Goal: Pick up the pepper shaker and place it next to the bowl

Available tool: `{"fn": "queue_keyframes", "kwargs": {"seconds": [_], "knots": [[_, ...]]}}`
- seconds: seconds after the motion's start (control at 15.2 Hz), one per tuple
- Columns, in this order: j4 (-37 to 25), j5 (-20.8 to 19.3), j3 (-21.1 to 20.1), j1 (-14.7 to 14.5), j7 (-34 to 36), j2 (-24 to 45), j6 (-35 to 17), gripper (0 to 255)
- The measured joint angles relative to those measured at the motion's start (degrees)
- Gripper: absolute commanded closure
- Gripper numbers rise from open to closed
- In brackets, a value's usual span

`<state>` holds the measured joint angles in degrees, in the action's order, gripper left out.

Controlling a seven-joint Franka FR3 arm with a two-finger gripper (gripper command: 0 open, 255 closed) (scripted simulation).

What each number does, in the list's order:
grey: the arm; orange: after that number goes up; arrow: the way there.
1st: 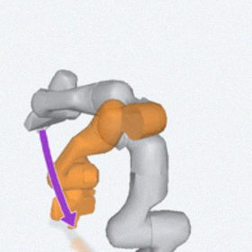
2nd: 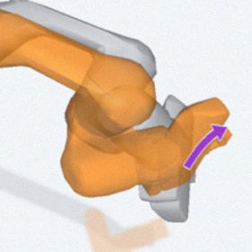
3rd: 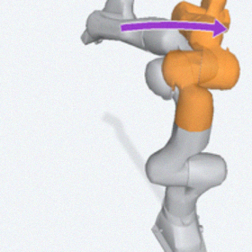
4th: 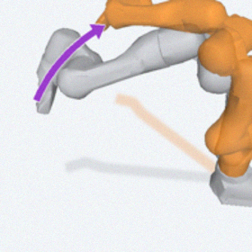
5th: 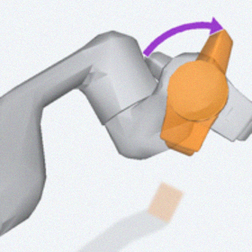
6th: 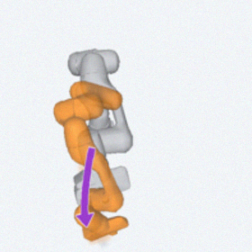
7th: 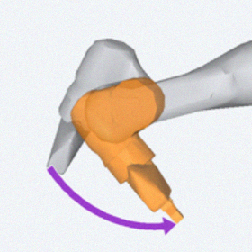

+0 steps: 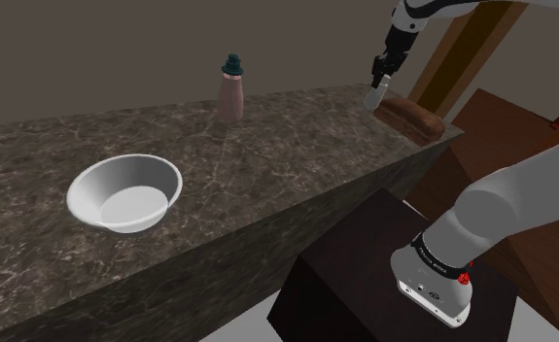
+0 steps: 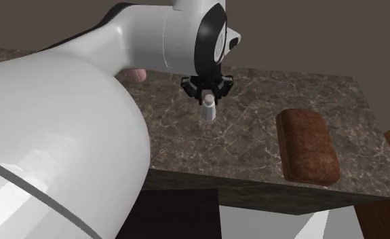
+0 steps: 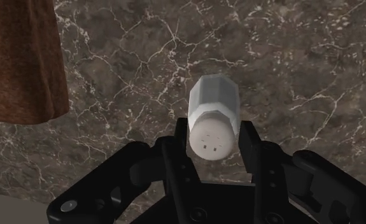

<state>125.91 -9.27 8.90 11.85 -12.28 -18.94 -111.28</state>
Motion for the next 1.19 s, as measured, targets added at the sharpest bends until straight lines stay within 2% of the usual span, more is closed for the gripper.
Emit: {"fn": "queue_keyframes", "kwargs": {"seconds": [0.2,0.92,1.19], "knots": [[-0.8,0.1,-0.5,-0.2,0.5,-0.6,1.5,255],[2.7,3.1,-11.0,-5.8,14.9,-4.9,4.1,255],[2.2,4.5,-15.0,-7.9,20.2,-4.2,4.4,255]]}}
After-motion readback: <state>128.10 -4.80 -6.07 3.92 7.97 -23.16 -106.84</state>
